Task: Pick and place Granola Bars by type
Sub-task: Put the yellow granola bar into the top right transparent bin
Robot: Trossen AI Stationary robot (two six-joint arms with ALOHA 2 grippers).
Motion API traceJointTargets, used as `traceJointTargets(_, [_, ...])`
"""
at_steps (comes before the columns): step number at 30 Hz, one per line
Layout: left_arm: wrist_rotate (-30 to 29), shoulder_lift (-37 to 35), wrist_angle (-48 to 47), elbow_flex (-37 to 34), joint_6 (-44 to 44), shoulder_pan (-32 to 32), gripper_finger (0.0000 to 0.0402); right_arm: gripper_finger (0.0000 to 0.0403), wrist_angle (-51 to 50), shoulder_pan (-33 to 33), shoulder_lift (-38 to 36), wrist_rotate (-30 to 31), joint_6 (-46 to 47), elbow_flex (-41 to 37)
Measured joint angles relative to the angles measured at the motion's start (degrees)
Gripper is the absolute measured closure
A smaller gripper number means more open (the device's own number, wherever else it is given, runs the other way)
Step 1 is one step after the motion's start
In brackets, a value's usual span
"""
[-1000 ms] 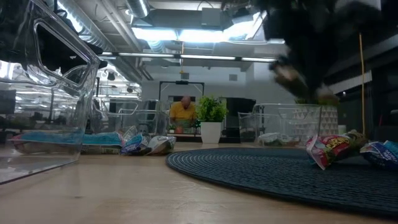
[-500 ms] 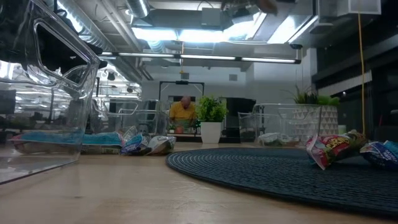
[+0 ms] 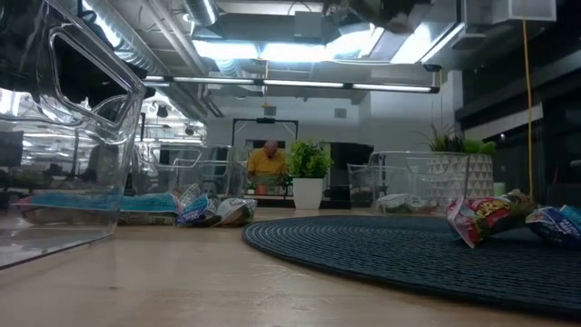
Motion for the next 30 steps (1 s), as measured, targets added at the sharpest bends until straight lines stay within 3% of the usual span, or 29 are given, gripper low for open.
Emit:
traceJointTargets(8, [-0.09, 0.01, -0.03, 0.00, 0.97, 0.00, 0.0254, 0.0391, -1.93, -17.24, 0.04, -1.76, -8.36, 0.58])
traceJointTargets(15, [-0.66, 0.00, -0.11, 0.00, 1.40, 0.01, 0.0254, 0.0389, 1.73, -28.90, 0.07, -1.82, -9.08, -2.24])
traceJointTargets(21, [-1.19, 0.00, -0.11, 0.00, 1.51, 0.01, 0.0254, 0.0391, 9.75, -33.97, 0.10, -4.00, -11.70, -12.33])
traceJointTargets(30, [-5.28, -0.01, 0.55, 0.00, 1.40, 0.00, 0.0254, 0.0393, 25.82, -34.98, 0.09, -5.46, -11.65, -30.11])
